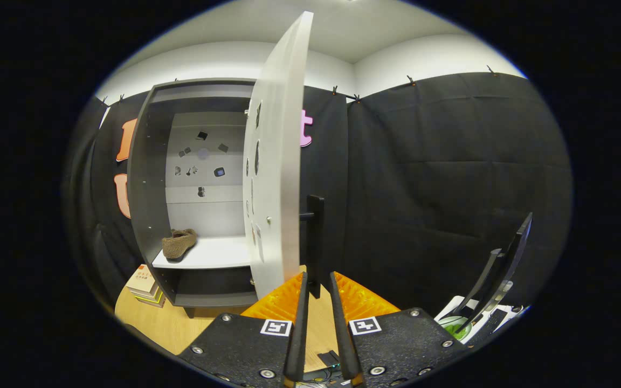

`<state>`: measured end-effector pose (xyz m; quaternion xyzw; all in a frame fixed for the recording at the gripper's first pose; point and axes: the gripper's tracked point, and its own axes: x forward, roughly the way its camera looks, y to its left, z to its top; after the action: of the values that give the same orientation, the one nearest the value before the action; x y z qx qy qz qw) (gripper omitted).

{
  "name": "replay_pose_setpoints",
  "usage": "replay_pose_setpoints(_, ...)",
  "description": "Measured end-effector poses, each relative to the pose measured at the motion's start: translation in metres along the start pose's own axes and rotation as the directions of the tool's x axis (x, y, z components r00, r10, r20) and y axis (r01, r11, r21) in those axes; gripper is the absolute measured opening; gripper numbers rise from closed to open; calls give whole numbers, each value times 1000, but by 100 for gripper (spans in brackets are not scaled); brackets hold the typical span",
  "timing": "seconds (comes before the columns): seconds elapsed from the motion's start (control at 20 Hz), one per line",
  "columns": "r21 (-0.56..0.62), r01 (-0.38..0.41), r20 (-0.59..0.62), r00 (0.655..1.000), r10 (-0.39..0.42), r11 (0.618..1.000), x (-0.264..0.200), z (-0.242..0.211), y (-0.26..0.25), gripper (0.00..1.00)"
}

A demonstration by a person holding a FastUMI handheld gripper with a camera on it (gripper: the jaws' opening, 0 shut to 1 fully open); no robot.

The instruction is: Open the shoe cabinet door, grab the shoes and put them into the shoe cabinet, then close the shoe cabinet door.

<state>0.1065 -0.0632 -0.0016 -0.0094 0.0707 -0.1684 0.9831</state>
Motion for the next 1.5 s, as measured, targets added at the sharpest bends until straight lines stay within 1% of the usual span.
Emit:
replay_pose_setpoints(0.1,10,-6,3,1000,6,1000,-7,2,6,25)
replay_pose_setpoints(0.25,-8,-13,3,1000,13,1000,-16,1,11,25)
replay_pose_setpoints(0.5,-7,-55,0,998,55,998,-29,-2,40,25)
replay_pose_setpoints(0.8,3,-125,-38,991,125,992,-42,-24,87,25)
replay_pose_setpoints(0.95,3,-165,-70,984,165,986,-45,-44,114,25)
replay_pose_setpoints(1.15,30,-232,-129,964,234,972,-45,-77,154,25)
replay_pose_setpoints(1.3,28,-273,-186,944,273,962,-41,-108,180,25)
replay_pose_setpoints(1.4,40,-300,-231,925,301,953,-38,-133,198,25)
replay_pose_setpoints(1.5,65,-329,-284,899,333,942,-34,-162,216,25)
